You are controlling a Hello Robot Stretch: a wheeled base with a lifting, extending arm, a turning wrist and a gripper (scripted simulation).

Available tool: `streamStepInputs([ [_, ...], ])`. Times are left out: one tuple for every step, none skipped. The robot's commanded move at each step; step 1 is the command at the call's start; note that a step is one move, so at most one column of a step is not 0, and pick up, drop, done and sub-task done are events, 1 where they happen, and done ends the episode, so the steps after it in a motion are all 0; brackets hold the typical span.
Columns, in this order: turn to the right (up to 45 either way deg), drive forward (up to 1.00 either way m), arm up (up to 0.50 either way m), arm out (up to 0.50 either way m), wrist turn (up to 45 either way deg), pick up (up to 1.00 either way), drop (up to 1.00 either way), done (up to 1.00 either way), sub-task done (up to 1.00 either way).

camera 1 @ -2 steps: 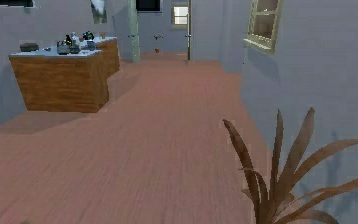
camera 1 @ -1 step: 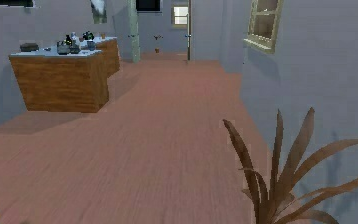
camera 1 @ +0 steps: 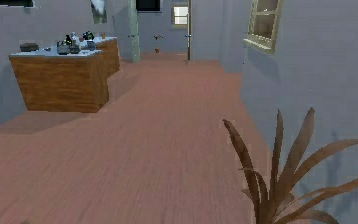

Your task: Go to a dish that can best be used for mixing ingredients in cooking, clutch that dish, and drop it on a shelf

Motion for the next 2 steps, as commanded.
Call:
streamStepInputs([
  [0.0, 0.0, 0.0, -0.28, 0.0, 0.0, 0.0, 0.0, 0.0],
  [45.0, 0.0, 0.0, 0.0, 0.0, 0.0, 0.0, 0.0, 0.0],
])
